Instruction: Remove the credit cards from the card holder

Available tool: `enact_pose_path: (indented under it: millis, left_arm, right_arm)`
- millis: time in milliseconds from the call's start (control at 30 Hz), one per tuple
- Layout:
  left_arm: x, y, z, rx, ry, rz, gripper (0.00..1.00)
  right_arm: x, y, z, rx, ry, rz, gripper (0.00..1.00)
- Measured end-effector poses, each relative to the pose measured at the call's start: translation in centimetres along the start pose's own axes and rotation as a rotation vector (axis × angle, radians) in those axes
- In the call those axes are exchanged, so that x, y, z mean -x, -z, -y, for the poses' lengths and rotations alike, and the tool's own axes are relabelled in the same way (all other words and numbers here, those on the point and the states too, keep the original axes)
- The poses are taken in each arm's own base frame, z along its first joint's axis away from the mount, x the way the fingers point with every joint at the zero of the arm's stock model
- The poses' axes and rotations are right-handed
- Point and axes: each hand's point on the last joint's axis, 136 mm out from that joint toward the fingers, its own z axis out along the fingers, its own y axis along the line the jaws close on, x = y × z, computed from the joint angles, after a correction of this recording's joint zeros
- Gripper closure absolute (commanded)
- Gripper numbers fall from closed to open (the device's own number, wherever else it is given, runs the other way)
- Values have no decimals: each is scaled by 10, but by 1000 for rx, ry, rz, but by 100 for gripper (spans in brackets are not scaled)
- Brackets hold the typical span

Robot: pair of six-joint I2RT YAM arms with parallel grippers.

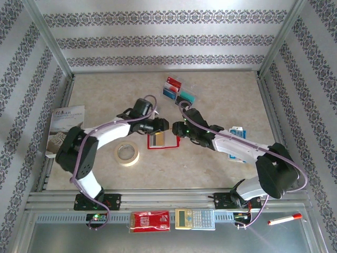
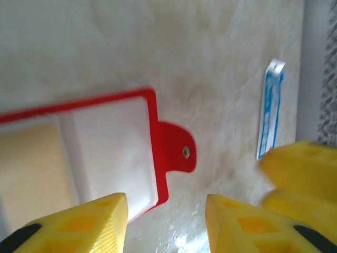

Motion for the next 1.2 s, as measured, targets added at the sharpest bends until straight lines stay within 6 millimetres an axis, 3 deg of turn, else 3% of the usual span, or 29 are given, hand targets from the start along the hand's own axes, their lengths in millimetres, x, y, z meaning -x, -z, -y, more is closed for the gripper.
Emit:
enact_pose_path:
  millis: [67,167,300,433,633,733,800,933,1200]
  left_arm:
    - [18,23,-5,14,6,80,46]
    - [33,48,-28,56,52,161,42]
    - [25,62,-66,130,128,180,39]
    - [12,63,-83,162,165,153,38]
    - [6,61,-82,149,170,132,39]
    - [3,59,-81,133,173,115,45]
    - [-2,58,-81,124,179,98,56]
    - [-13,53,-83,104,196,63,67]
    - [-29,27,-90,80,235,-28,70]
  right_arm:
    - [-7,-6,-12,3,44,-28,52]
    - [-17,-21,-33,9,111,-76,45]
    - [-31,-48,-50,-18,182,-151,43]
    - [-45,-70,-49,-75,228,-223,43]
    - [-63,-87,-32,-159,263,-306,43]
    - [-70,-90,-25,-181,269,-330,48]
    - [-72,-91,-23,-188,269,-339,51]
    - [-73,-93,-19,-181,252,-334,58]
    - [-73,-93,-17,-114,192,-332,64]
